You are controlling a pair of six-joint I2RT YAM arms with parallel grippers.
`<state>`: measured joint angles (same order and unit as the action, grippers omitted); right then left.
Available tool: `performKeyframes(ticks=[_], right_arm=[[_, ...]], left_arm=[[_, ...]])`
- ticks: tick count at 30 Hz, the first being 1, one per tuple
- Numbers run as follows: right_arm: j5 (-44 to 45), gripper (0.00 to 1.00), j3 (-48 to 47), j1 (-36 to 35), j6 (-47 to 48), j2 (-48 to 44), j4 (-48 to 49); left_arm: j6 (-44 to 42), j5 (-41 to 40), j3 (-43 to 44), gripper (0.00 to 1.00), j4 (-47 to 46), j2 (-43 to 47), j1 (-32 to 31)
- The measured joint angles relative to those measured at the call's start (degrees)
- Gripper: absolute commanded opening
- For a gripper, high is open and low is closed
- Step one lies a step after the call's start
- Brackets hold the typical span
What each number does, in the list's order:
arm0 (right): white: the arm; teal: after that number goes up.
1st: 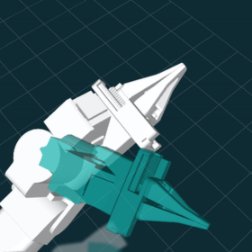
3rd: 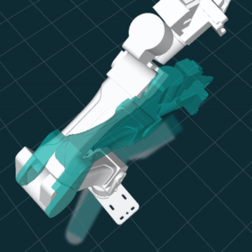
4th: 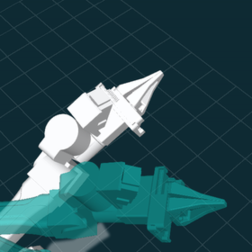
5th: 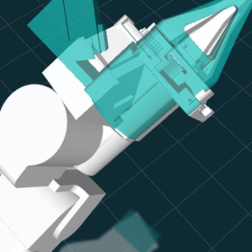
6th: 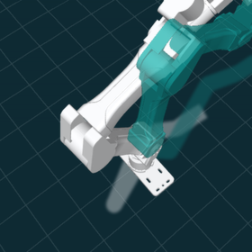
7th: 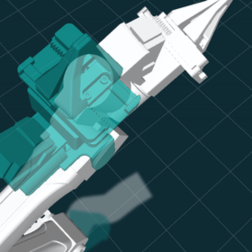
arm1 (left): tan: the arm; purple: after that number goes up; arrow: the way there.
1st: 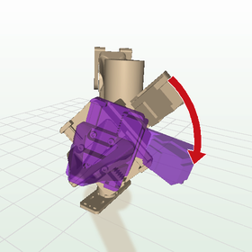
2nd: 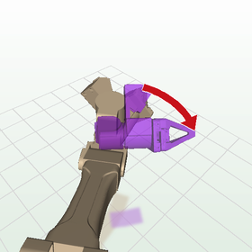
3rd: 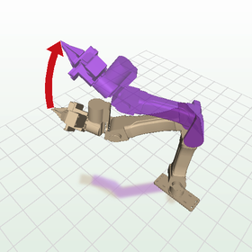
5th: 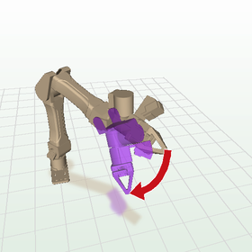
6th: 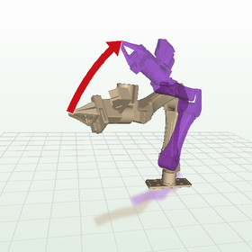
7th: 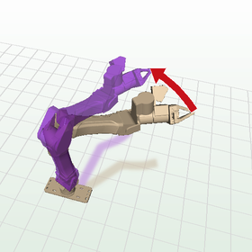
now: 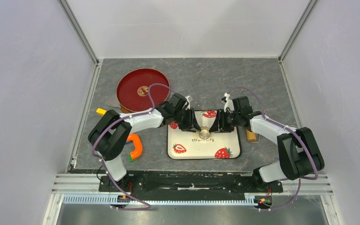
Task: Roll out the dumpling wrappers from the dough
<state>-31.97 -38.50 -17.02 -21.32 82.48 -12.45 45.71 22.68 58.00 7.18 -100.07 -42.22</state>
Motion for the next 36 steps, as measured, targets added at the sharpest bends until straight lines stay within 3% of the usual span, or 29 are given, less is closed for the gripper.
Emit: performKeyframes(ticks=[10, 18, 21, 36], right_arm=[[-0.37, 0.29, -0.63, 0.0, -0.11, 2.43, 0.87], [-2.32, 0.08, -0.66, 0.0, -0.35, 3.65, 2.16], [-2.75, 0.0, -0.66, -0.02, -0.35, 3.74, 2.51], [-0.13, 0.0, -0.66, -1.62, -0.09, 4.07, 2.97]], left_arm=[[-0.15, -1.22, 4.74, 0.2, 3.37, -3.69, -1.09], [-0.39, -1.77, 6.1, 0.02, 5.22, -5.33, -1.53], [-0.44, -2.23, 6.34, 0.02, 5.79, -5.33, -1.64], [-1.2, -3.34, 7.63, 0.02, 7.5, -6.38, -2.05]])
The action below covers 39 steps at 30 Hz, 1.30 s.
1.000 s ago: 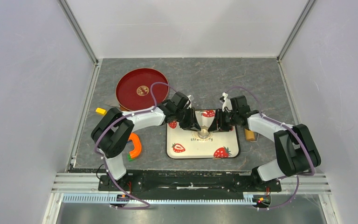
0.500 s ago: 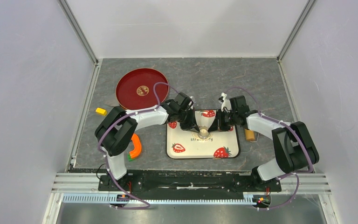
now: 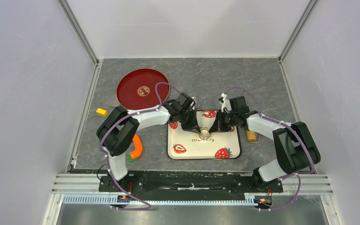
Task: Roll out the dumpling wrappers from the dough
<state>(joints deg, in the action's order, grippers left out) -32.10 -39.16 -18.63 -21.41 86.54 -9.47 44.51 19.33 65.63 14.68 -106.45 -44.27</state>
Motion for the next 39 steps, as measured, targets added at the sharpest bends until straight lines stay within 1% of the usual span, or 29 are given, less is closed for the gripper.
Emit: performKeyframes(ticks=[14, 24, 39], right_arm=[[0.57, 0.0, 0.0, -0.35, -0.02, 1.25, 1.03], [2.71, 0.0, -0.57, -1.49, 0.22, 1.7, 0.57], [5.53, 0.0, -1.14, -2.99, 0.72, 1.95, 0.35]], left_arm=[[0.02, 0.55, -0.72, 0.02, -1.31, -0.74, 0.22], [0.72, 1.92, -2.62, 0.02, -4.37, -0.68, 0.72], [1.01, 2.05, -2.8, 0.02, -4.68, -0.68, 0.81]])
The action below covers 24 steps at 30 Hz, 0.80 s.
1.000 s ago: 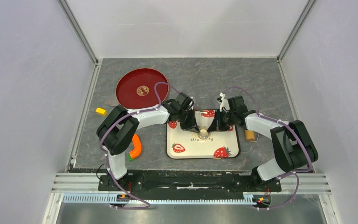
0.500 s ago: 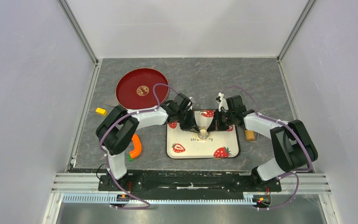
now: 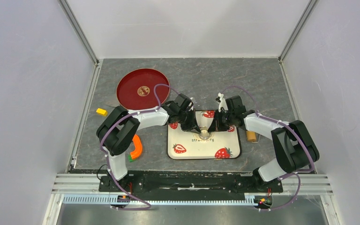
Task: Roll out the dumpling wrappers from the dough
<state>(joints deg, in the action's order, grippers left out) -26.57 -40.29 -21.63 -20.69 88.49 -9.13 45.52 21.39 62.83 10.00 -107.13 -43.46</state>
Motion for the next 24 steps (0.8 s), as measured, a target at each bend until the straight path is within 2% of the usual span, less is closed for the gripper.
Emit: performKeyframes(ticks=[14, 24], right_arm=[[1.49, 0.0, -1.33, -0.87, 1.51, 0.11, -1.77], [2.51, 0.08, -4.28, -1.62, 3.06, 0.61, -5.84]], left_arm=[[0.0, -0.02, 0.11, 0.02, 0.17, -0.02, 0.0], [-0.11, -1.66, 2.25, 0.02, 3.65, 0.04, -0.44]])
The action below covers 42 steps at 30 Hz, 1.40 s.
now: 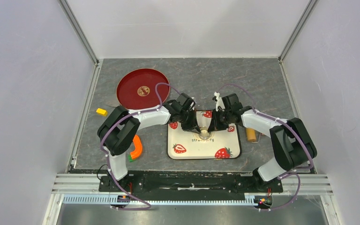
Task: Roll out the dumpling wrappers from the dough
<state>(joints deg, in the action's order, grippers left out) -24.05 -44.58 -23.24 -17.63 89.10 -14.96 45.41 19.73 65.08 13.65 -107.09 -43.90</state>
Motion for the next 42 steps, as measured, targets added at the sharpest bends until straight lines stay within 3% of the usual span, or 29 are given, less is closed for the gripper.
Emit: performKeyframes(ticks=[5, 10, 20, 27, 34, 42], right_arm=[[0.22, 0.11, -1.62, -0.28, 0.52, 0.96, -2.03], [0.22, 0.16, -2.62, -0.63, 0.66, 1.51, -3.23], [-0.04, 0.44, -5.44, -1.09, 0.28, 2.47, -6.12], [-0.07, 0.66, -9.09, -1.14, 0.24, 1.99, -8.46], [0.61, 0.83, -10.45, -0.9, 0.57, -1.55, -10.86], [0.2, 0.86, -9.73, 4.39, 2.1, -6.14, -11.89]], left_arm=[[-0.5, -2.71, 2.32, 0.08, 3.76, -0.13, -0.68], [-1.36, -4.13, 4.02, 0.22, 6.69, -0.17, -0.96], [-2.89, -4.35, 7.74, 0.42, 12.5, -0.15, -0.81], [-3.02, -3.3, 7.82, 0.46, 12.2, 2.16, -0.37], [-1.57, 2.23, -1.68, 0.51, 3.43, 11.78, 4.0], [-0.87, 10.03, -17.05, 0.57, -3.5, 20.76, 17.14]])
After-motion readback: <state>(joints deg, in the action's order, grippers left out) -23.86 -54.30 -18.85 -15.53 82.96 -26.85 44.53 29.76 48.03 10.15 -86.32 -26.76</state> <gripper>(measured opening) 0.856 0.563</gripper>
